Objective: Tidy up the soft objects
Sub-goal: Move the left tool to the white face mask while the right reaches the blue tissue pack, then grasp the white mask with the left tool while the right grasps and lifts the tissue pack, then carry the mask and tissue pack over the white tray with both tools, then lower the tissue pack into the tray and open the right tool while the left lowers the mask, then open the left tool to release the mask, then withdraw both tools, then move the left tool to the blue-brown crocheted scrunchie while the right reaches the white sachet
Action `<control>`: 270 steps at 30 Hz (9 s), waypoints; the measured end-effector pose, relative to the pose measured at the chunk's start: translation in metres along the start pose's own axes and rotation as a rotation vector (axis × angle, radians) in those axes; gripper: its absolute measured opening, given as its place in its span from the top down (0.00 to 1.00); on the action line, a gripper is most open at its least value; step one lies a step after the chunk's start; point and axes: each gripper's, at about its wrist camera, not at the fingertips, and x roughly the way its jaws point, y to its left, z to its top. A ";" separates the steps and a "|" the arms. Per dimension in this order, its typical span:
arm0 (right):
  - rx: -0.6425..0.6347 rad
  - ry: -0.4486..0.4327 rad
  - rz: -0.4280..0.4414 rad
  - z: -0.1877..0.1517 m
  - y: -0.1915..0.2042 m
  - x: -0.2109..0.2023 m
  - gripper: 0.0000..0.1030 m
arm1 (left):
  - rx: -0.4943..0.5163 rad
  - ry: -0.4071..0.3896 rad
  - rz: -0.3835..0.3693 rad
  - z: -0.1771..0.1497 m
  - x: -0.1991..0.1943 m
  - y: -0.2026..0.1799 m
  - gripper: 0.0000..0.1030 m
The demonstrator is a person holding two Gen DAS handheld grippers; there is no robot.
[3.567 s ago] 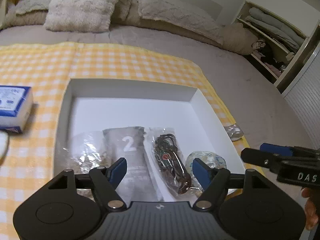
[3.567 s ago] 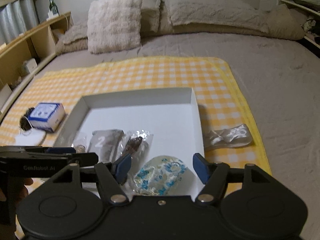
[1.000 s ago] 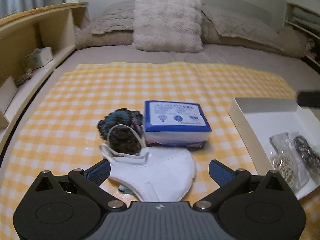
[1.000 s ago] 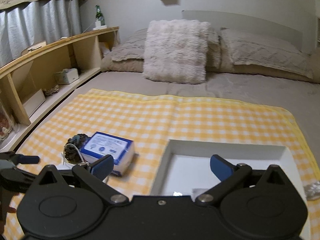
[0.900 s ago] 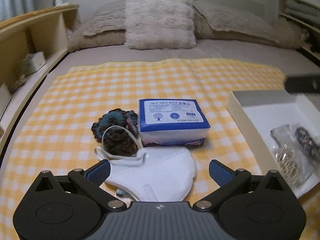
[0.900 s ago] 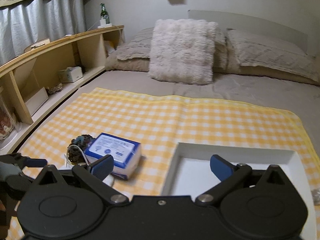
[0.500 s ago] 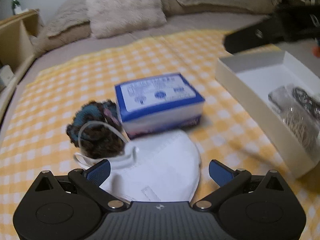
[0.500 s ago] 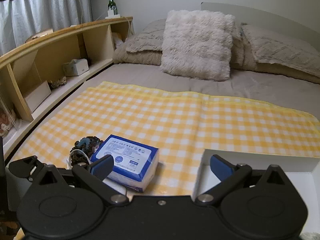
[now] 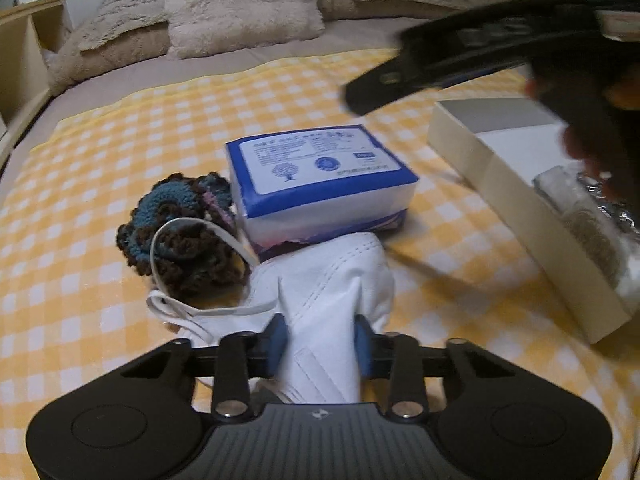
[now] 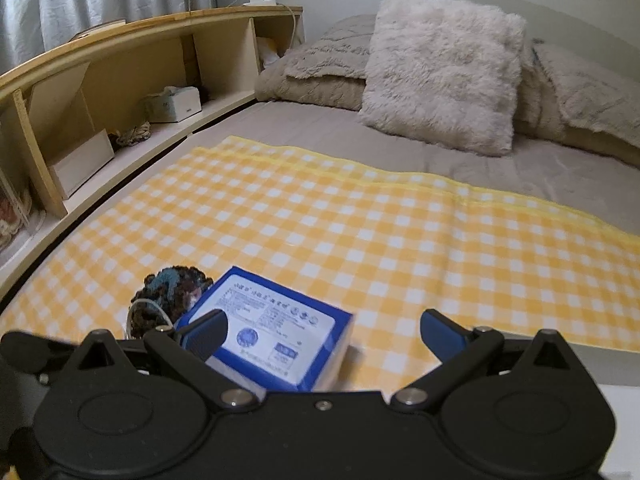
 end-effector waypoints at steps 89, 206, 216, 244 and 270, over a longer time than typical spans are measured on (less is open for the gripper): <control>0.365 -0.215 -0.231 -0.044 -0.187 -0.239 0.85 | -0.122 -0.408 -0.075 0.123 -0.095 -0.156 0.88; 0.260 -0.065 -0.380 -0.094 -0.193 -0.243 0.11 | -0.136 -0.227 -0.100 0.110 -0.042 -0.182 0.03; 0.233 -0.099 -0.405 -0.105 -0.179 -0.260 0.00 | -0.113 -0.257 -0.091 0.096 -0.065 -0.186 0.00; 0.167 -0.124 -0.289 -0.077 -0.116 -0.226 0.00 | -0.279 -0.319 0.125 0.059 -0.113 -0.099 0.00; 0.003 -0.091 -0.044 -0.029 -0.015 -0.128 0.00 | -0.322 -0.392 0.451 0.040 -0.122 -0.002 0.00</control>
